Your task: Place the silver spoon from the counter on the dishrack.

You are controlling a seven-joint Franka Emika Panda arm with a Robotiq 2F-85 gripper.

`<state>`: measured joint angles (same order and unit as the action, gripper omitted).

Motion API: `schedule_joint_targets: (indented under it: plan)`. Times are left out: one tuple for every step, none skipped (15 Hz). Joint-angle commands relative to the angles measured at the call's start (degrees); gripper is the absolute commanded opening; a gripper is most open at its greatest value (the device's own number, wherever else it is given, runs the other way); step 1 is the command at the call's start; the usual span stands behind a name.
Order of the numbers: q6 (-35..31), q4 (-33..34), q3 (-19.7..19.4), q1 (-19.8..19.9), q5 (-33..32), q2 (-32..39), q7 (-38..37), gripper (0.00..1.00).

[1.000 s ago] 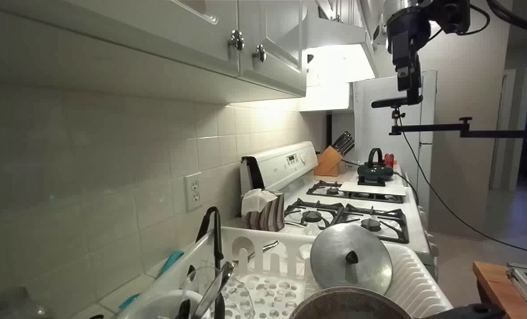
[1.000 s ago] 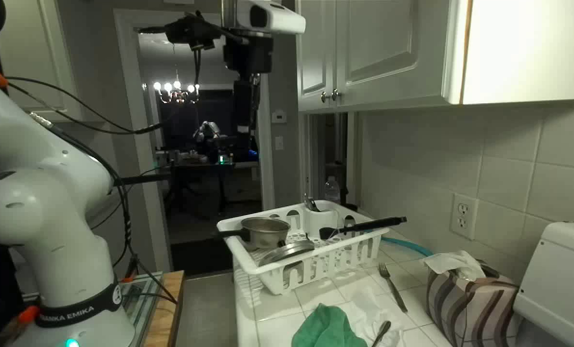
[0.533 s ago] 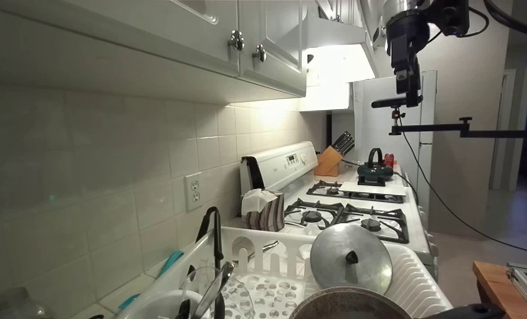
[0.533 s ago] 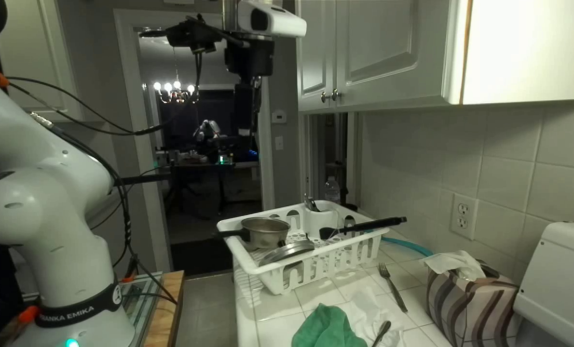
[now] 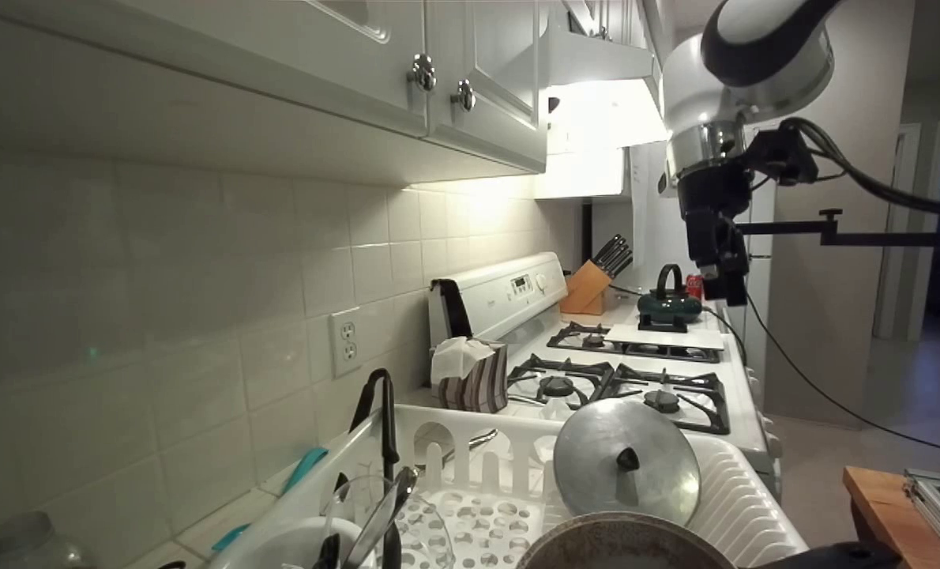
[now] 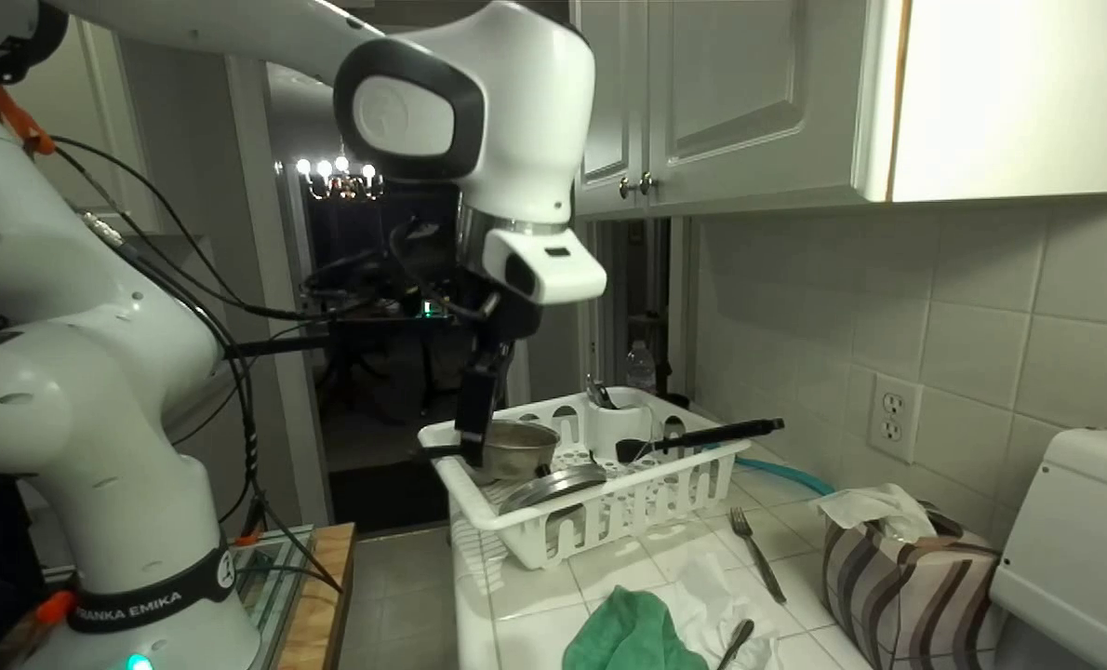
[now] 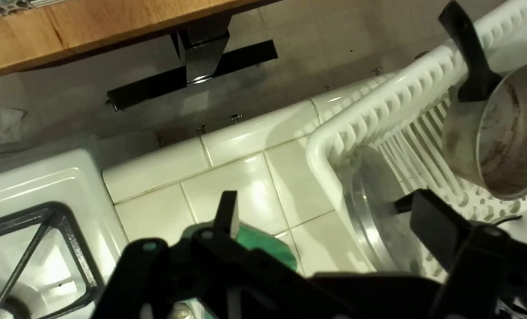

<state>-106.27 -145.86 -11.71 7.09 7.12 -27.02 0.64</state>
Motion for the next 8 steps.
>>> schedule_joint_targets:
  plan:
    - [-7.12,-6.49,-2.25,3.85,-0.36,1.31,2.56,1.00]
    - [-9.47,-7.96,-2.32,6.06,-2.82,2.20,0.37,1.00]
    - [-11.16,-8.85,-3.38,7.54,-3.51,3.09,0.64,1.00]
    - [-13.00,-9.53,-4.42,9.69,-4.80,4.24,0.24,1.00]
    - [-14.32,-10.04,-5.58,11.53,-5.58,5.13,0.20,1.00]
    - [-15.05,-9.48,-7.16,13.50,-6.25,7.15,0.28,1.00]
    - [-12.97,-9.35,-5.23,11.02,-4.50,4.91,0.85,1.00]
    - [-13.73,-9.56,-6.42,12.62,-5.17,5.79,0.95,1.00]
